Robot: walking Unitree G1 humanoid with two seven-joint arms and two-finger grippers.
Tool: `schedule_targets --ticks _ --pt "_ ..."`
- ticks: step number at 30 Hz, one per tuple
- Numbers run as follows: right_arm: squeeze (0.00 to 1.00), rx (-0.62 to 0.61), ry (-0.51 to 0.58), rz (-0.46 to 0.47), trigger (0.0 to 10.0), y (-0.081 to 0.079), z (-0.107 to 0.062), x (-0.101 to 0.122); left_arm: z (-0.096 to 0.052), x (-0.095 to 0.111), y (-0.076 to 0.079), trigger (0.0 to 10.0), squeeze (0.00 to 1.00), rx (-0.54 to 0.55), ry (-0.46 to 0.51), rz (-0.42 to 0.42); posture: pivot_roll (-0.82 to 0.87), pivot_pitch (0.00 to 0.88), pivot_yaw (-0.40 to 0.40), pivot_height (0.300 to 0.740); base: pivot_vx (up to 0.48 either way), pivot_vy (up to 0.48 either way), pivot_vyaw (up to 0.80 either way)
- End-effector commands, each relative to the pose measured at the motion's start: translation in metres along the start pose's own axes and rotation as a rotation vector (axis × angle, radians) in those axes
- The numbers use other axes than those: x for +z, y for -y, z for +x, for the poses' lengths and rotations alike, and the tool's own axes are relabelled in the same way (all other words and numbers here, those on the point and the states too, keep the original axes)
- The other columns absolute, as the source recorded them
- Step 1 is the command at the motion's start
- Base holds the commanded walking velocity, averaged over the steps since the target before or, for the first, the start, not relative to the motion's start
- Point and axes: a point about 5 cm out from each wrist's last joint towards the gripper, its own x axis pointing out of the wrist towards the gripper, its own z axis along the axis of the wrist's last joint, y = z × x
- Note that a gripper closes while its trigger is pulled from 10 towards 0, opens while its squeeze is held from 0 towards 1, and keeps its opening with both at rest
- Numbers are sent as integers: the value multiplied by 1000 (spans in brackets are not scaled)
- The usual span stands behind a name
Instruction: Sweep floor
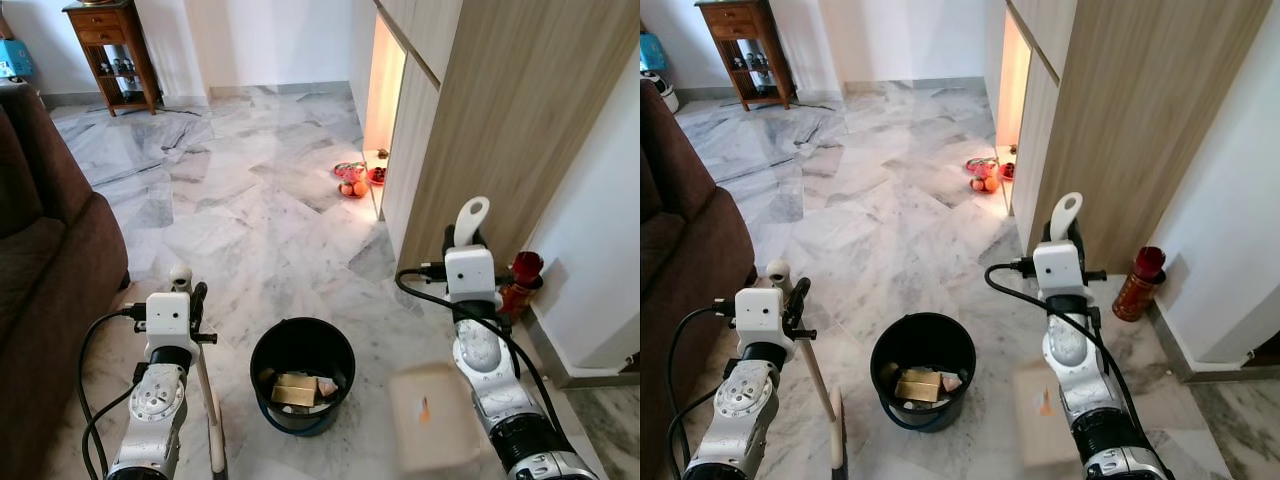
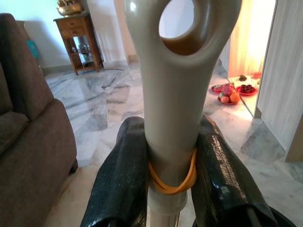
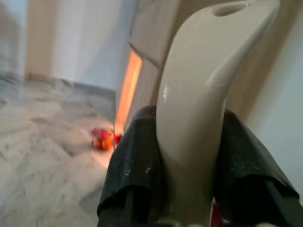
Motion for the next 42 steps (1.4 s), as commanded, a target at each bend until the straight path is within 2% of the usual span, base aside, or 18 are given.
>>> schedule_targets --ticks 1,42 --pt "0 -25 35 31 10000 4 7 7 3 11 -2 10000 0 1 56 0 155 0 23 740 0 0 0" --pt "0 22 11 46 10000 1 5 -2 3 8 3 10000 0 -4 44 -3 129 0 28 740 0 0 0"
